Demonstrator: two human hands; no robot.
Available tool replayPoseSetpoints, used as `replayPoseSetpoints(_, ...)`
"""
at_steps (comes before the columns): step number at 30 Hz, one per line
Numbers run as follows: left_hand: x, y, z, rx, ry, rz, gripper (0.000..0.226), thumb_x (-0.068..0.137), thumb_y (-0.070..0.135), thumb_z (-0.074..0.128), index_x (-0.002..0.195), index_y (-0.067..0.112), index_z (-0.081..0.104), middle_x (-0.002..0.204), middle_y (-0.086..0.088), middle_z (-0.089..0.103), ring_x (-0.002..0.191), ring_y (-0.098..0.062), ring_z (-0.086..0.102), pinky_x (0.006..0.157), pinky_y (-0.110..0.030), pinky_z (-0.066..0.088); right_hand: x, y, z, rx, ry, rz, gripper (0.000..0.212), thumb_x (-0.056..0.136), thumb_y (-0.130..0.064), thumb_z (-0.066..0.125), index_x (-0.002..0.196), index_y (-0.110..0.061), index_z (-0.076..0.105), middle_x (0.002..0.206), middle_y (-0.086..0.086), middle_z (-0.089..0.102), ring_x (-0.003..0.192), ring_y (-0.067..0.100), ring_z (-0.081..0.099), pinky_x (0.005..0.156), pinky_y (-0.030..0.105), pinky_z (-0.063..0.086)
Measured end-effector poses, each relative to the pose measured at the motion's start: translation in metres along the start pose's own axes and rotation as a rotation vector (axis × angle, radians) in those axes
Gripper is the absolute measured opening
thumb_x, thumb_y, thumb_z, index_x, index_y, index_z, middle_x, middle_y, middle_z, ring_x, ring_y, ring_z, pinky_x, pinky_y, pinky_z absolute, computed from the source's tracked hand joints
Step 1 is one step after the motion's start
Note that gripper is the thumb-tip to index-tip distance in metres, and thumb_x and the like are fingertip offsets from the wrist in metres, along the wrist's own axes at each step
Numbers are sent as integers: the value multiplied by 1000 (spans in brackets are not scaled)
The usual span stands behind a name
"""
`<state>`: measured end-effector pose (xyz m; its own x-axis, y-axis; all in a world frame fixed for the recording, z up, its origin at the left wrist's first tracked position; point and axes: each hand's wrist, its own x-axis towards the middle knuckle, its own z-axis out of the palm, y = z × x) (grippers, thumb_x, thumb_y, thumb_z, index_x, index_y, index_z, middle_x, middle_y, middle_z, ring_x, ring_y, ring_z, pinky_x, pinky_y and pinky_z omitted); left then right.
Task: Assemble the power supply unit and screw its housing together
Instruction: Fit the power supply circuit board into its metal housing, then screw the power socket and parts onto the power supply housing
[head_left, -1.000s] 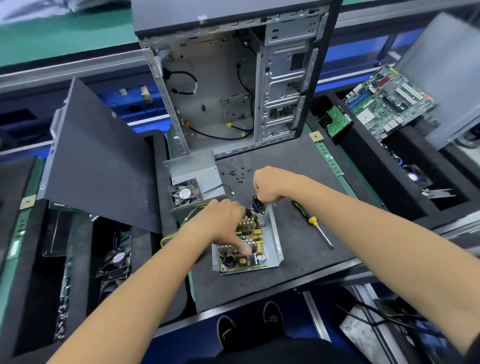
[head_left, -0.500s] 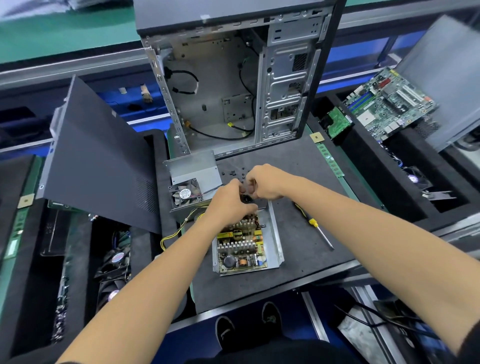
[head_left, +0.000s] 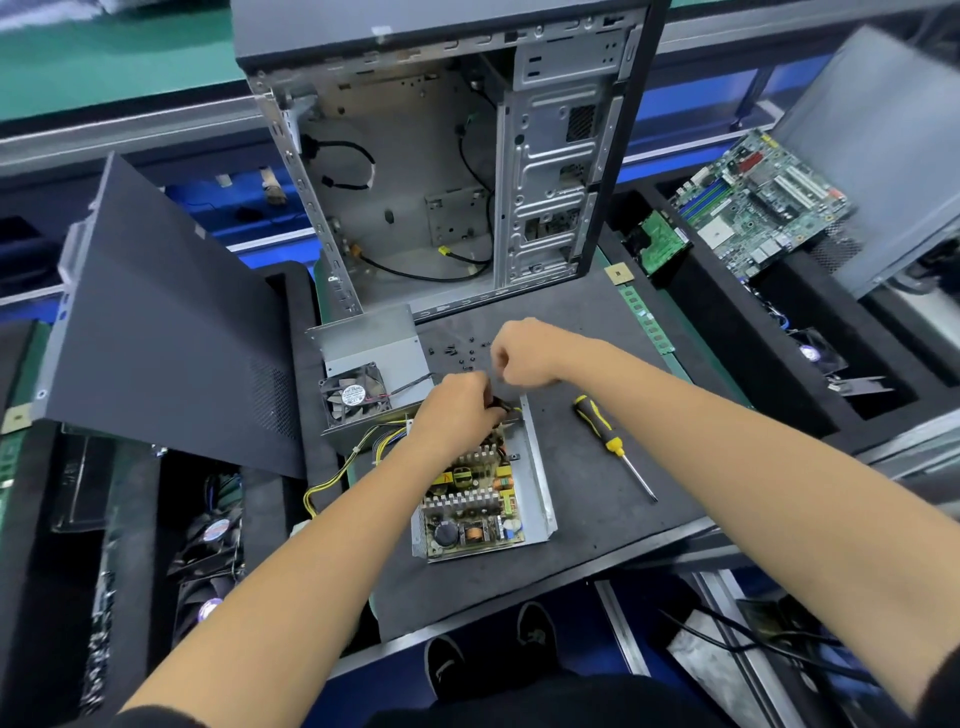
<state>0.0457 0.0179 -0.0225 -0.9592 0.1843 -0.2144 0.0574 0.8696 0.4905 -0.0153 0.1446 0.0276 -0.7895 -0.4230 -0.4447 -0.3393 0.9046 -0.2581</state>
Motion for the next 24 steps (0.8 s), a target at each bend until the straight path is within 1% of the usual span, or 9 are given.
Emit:
replayPoseSetpoints(1, 0, -1, 0, 18, -10, 6, 20, 84, 25, 69, 88, 12, 54, 92, -12, 64, 85, -30, 58, 66, -33, 43, -2, 6, -5, -9, 31, 29, 18, 80, -1, 47, 86, 0, 65, 86, 16, 64, 76, 32, 61, 57, 34, 48)
replayPoseSetpoints(3, 0, -2, -1, 34, -30, 30, 19, 85, 24, 68, 85, 13, 53, 90, -8, 62, 80, -26, 55, 65, -31, 41, -6, 20, -9, -80, 35, 124, 8, 80, -2, 48, 79, -5, 56, 82, 14, 54, 66, 28, 56, 52, 30, 42)
replayPoseSetpoints(5, 3, -1, -8, 4, -21, 63, 12, 87, 23, 66, 82, 16, 57, 84, -1, 61, 78, -21, 57, 65, -28, 41, -11, 29, -5, -161, -49, 234, 16, 79, -3, 53, 66, -8, 46, 69, 10, 48, 56, 22, 50, 48, 25, 37)
replayPoseSetpoints(7, 9, -3, -23, -27, 47, 70, 12, 88, 18, 63, 76, 19, 59, 77, 5, 60, 74, -16, 57, 65, -26, 41, -15, 37, 6, -212, -183, 316, 22, 81, -11, 63, 64, -5, 49, 63, 7, 51, 58, 24, 54, 48, 25, 41)
replayPoseSetpoints(10, 21, -17, -47, -32, 127, -5, 12, 86, 13, 59, 75, 15, 63, 77, 3, 62, 75, -18, 59, 67, -31, 49, -16, 45, 27, -236, -343, 351, 22, 85, -27, 68, 84, -6, 61, 82, 6, 59, 77, 26, 56, 67, 30, 49)
replayPoseSetpoints(12, 29, -28, -55, -17, 136, -71, 14, 85, 9, 57, 74, 9, 65, 79, -3, 66, 76, -22, 61, 68, -35, 52, -16, 46, 35, -283, -356, 341, 23, 87, -20, 64, 72, -5, 56, 83, 7, 59, 82, 27, 58, 74, 33, 51)
replayPoseSetpoints(16, 38, -43, -52, -26, 136, -147, 18, 85, 4, 55, 69, 9, 62, 79, -10, 68, 78, -27, 63, 70, -38, 55, -10, 46, 24, -278, -249, 248, 32, 84, -12, 65, 59, -8, 45, 85, 13, 68, 88, 30, 67, 63, 29, 47)
replayPoseSetpoints(19, 46, -47, -44, -33, 123, -148, 17, 85, 2, 56, 72, 11, 64, 82, -9, 69, 77, -25, 63, 70, -37, 55, 4, 51, 8, -7, -81, 152, 34, 85, -18, 63, 62, -9, 40, 65, 12, 52, 70, 29, 51, 58, 29, 38)
replayPoseSetpoints(24, 62, -47, -37, -24, 108, -140, 17, 84, 1, 56, 77, 15, 64, 82, -2, 62, 83, -25, 61, 75, -38, 55, 22, 42, -15, 254, 207, 55, 35, 96, -34, 53, 73, -13, 38, 70, 3, 45, 64, 21, 44, 52, 29, 31)
